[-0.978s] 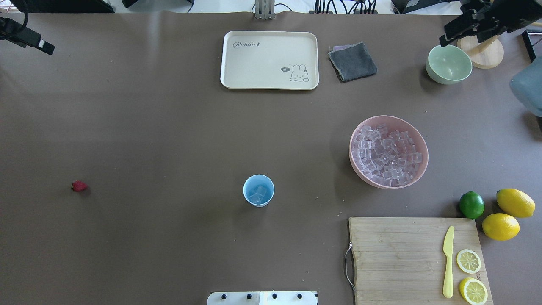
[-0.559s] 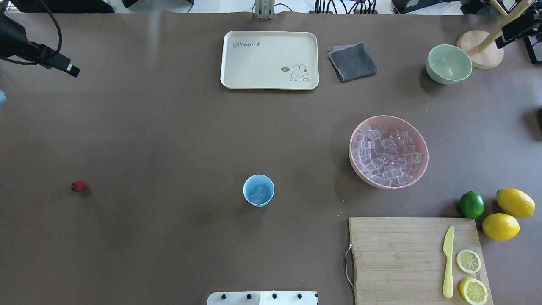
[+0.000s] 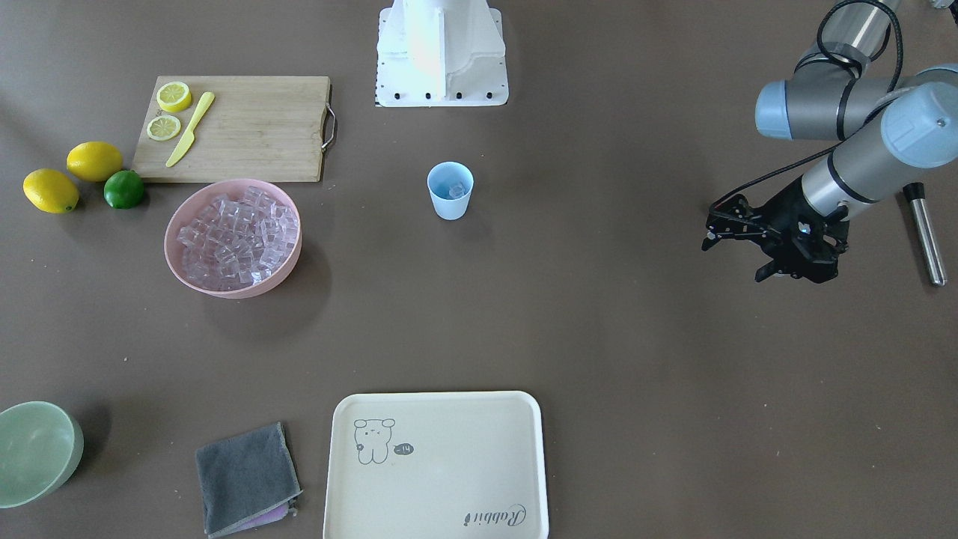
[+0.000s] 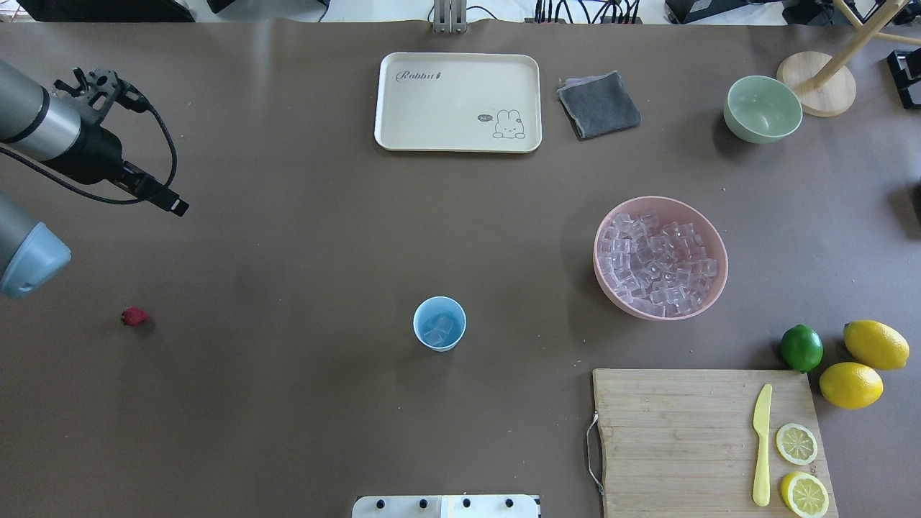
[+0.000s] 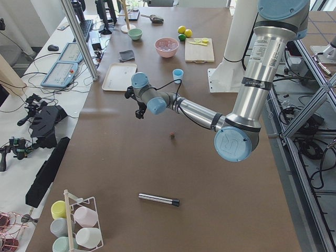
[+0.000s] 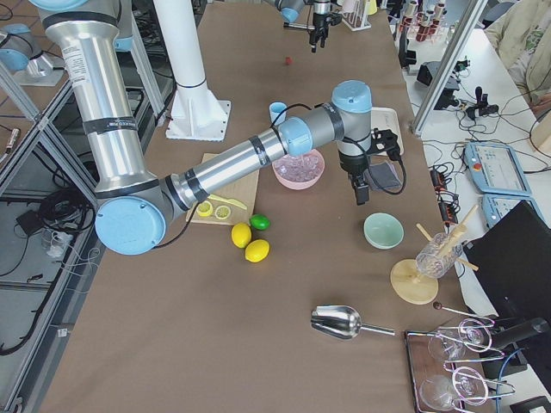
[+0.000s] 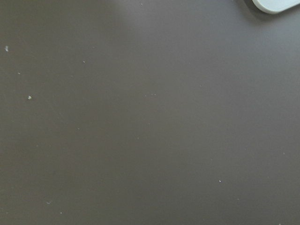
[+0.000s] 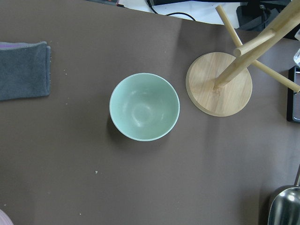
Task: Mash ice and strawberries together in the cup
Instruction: 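Move the left gripper down over the red strawberry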
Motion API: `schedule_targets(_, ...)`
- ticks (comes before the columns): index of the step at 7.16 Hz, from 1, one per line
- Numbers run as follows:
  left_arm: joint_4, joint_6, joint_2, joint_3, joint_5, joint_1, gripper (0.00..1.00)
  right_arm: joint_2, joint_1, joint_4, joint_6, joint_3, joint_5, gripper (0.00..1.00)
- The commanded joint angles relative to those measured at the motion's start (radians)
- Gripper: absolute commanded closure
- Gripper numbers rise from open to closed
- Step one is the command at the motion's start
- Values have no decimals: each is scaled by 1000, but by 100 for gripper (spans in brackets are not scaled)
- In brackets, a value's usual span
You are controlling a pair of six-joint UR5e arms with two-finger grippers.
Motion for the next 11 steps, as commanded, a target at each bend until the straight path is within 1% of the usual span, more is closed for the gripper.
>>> schedule_targets(1, -13, 124, 54, -21, 2, 40, 2, -6, 2, 4, 5, -8, -44, 0)
schedule_targets(2, -14, 129, 57, -19, 6, 69, 2, -3, 0, 7, 7, -34, -67, 0)
schedule_targets(3, -13, 246, 57, -18, 49, 89, 2, 2, 0, 10, 7, -69, -86, 0)
schedule_targets(4, -10, 331, 63, -12, 69, 97, 2, 5, -3, 11, 7, -88, -106, 0)
schedule_targets(7, -17, 544, 172, -15, 71, 85, 2, 3, -6, 11, 8, -84, -132, 0)
schedule_targets(8, -38, 557, 198, -15, 71, 85, 2, 2, -8, 11, 10, -77, -132, 0)
schedule_targets(9, -72, 557, 218, -12, 72, 85, 2, -3, -15, 11, 8, -80, -150, 0)
schedule_targets(10, -79, 557, 232, -15, 71, 88, 2, 2, -24, 11, 8, -82, -172, 0)
schedule_targets(11, -115, 557, 235, -9, 72, 97, 2, 2, -28, 11, 8, -82, -172, 0)
